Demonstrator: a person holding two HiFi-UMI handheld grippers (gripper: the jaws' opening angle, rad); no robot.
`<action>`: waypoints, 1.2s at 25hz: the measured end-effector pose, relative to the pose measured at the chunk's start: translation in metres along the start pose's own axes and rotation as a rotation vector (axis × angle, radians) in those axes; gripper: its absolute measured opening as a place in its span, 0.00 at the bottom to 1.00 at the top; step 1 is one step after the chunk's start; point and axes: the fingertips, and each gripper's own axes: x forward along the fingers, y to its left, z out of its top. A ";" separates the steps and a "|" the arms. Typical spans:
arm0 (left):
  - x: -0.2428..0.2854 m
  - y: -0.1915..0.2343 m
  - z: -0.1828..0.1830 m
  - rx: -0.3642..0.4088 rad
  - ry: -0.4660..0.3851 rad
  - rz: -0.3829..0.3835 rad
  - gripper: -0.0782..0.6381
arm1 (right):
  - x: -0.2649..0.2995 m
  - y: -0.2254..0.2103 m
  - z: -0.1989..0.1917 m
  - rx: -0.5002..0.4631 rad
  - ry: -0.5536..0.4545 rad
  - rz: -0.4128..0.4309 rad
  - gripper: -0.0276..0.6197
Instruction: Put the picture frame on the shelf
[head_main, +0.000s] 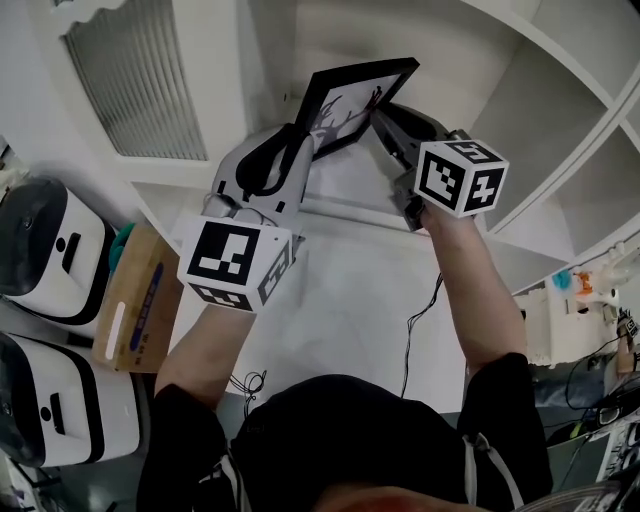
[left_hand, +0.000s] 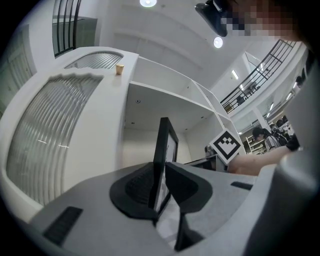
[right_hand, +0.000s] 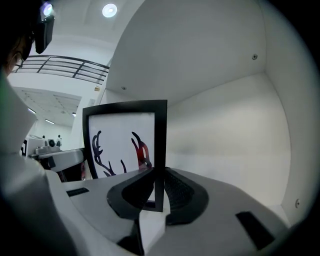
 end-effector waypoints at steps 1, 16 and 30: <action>0.000 -0.001 0.000 -0.010 -0.001 0.001 0.22 | 0.000 0.000 0.001 0.000 0.001 0.003 0.16; -0.011 -0.006 0.007 -0.350 -0.054 -0.043 0.22 | 0.001 0.006 0.010 -0.020 0.076 0.079 0.16; -0.012 -0.004 0.004 -0.326 -0.064 0.062 0.22 | 0.010 0.007 0.003 0.013 0.097 0.147 0.16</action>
